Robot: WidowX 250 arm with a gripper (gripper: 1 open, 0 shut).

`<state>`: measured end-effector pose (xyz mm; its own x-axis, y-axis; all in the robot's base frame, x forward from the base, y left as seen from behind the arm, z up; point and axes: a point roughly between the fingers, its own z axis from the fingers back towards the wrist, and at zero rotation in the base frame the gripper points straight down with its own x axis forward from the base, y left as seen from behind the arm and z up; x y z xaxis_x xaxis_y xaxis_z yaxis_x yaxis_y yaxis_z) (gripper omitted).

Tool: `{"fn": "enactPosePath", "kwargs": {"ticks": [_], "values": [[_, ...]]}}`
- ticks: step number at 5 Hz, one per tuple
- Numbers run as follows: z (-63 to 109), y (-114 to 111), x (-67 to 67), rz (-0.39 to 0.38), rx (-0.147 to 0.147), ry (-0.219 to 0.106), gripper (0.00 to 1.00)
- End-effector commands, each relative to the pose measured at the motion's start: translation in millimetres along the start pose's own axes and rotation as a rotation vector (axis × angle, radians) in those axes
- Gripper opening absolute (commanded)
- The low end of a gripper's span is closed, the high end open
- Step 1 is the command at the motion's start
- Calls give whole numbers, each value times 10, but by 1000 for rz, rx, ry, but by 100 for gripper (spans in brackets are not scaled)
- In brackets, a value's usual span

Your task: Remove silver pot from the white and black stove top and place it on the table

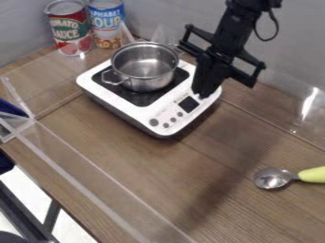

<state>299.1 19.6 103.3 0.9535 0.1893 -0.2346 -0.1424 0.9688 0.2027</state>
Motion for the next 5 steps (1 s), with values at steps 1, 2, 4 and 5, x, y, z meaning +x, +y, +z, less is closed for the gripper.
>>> {"fn": "enactPosePath", "kwargs": {"ticks": [1, 2, 4, 5], "values": [[274, 27, 78, -46, 22, -121, 0], [224, -9, 197, -115, 60, -144, 100], [203, 96, 249, -201, 147, -164, 100], [179, 239, 237, -233, 172, -150, 100]]}}
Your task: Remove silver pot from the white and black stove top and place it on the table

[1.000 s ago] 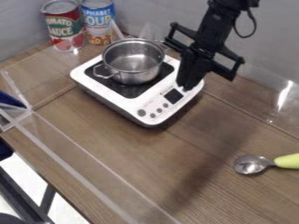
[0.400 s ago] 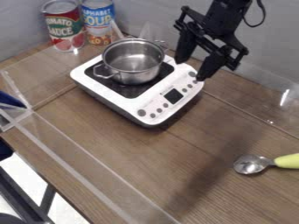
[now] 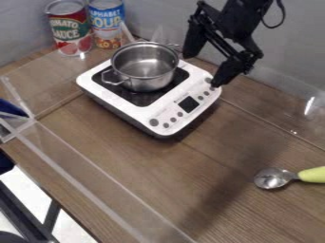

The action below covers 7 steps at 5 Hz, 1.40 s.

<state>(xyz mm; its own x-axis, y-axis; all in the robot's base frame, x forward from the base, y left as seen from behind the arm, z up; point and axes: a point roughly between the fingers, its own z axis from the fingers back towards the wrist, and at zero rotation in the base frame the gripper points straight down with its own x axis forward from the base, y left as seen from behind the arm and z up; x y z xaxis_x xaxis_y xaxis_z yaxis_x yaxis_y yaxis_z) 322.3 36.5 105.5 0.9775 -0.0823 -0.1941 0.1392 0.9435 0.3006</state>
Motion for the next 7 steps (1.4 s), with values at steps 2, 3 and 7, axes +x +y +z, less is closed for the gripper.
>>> {"fn": "enactPosePath", "kwargs": {"ticks": [2, 3, 7], "values": [[2, 410, -121, -45, 39, -12, 100], [-223, 379, -96, -19, 29, 17, 0], [-467, 121, -60, 129, 24, 98, 0]]}}
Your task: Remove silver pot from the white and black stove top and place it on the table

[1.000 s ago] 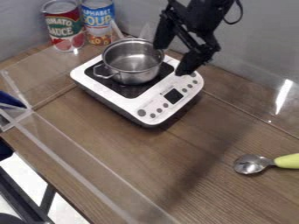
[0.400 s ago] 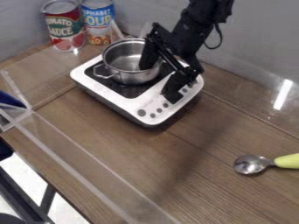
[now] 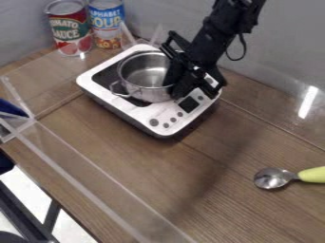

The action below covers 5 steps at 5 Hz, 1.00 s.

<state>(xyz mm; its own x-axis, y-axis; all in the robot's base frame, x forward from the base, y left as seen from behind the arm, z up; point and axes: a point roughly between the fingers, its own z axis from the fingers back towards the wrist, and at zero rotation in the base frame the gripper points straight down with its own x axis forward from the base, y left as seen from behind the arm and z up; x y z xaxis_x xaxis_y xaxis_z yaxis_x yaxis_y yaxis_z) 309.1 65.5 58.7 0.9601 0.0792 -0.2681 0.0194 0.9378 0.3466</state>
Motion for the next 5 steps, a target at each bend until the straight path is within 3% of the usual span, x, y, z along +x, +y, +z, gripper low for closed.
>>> {"fn": "enactPosePath", "kwargs": {"ticks": [1, 3, 5], "values": [[133, -87, -51, -4, 7, -34, 0], [273, -180, -153, -24, 10, -55, 0], [498, 36, -206, -39, 21, -117, 0]]}}
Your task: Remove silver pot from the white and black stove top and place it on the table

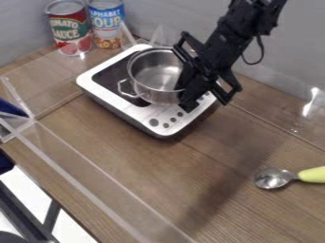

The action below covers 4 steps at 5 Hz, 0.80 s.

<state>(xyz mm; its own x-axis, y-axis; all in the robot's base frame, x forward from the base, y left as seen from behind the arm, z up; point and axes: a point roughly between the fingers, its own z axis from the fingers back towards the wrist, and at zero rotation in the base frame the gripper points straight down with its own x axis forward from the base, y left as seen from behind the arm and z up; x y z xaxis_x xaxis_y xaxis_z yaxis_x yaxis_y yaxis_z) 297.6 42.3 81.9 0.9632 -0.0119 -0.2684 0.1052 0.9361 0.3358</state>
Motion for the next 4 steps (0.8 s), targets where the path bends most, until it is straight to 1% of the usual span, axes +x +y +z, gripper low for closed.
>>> {"fn": "enactPosePath", "kwargs": {"ticks": [1, 3, 4], "values": [[304, 183, -41, 63, 13, -101, 0], [446, 217, -92, 94, 32, -134, 0], [432, 119, -134, 87, 49, -155, 0]]}}
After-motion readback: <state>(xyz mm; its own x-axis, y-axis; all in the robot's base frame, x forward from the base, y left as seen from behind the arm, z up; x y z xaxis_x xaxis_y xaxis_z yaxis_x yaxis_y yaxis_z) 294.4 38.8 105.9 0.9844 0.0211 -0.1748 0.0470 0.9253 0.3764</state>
